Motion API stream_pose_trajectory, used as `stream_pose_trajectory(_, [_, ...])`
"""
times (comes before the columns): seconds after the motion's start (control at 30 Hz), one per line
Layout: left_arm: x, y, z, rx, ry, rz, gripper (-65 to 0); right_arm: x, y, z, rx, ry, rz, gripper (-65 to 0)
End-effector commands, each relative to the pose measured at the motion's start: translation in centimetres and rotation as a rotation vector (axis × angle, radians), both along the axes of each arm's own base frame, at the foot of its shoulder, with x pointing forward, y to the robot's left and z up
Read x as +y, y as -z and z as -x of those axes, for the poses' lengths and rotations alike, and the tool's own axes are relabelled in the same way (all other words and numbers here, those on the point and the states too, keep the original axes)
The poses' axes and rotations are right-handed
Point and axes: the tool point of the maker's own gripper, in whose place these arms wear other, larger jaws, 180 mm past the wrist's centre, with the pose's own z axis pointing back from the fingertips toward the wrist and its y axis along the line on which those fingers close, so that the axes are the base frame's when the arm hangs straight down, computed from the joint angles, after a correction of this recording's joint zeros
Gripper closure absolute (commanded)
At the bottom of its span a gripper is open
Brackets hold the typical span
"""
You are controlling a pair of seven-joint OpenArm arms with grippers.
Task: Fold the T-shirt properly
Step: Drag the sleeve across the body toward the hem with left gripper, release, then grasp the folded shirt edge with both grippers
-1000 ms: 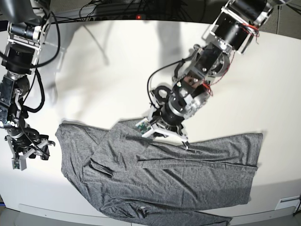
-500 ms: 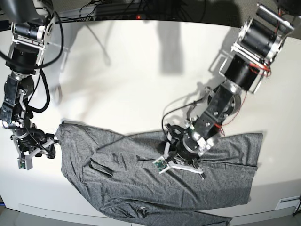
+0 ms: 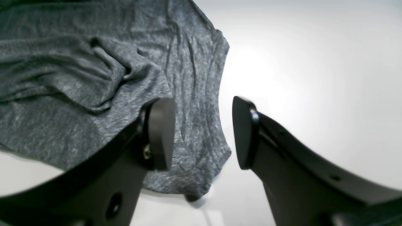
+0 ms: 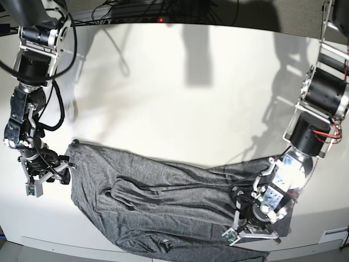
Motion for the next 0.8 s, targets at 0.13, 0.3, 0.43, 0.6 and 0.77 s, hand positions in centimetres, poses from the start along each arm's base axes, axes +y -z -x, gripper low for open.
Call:
stream_pose_trajectory(0.13, [1.6,-2.0,-1.3,-0.062,-0.007,0.052,0.0,-0.5,-2.6,-1.2,-0.074,0.0,0.01,-29.9])
stream_pose_trajectory(0.3, [1.9,0.1,-1.2,-0.071,0.033,0.106,0.0,-0.5,-2.4,-1.1,-0.061,0.0,0.011,-29.9])
stream_pose_trajectory(0.43, [2.6,1.3,-0.9,-0.077,0.043,0.132,0.0,-0.5,-2.3,-1.0,-0.053,0.0,0.011,-29.9])
stream_pose_trajectory(0.6, [3.0,-0.3,-1.6,-0.237,0.076,0.178,0.0,-0.3,-2.2,-1.0,-0.05,-0.002,0.006,-29.9])
stream_pose_trajectory(0.77, [2.8,0.1,-1.4,-0.252,0.1,0.202,0.0,1.2,-1.1,-0.9,-0.017,-0.015,-0.022,-29.9])
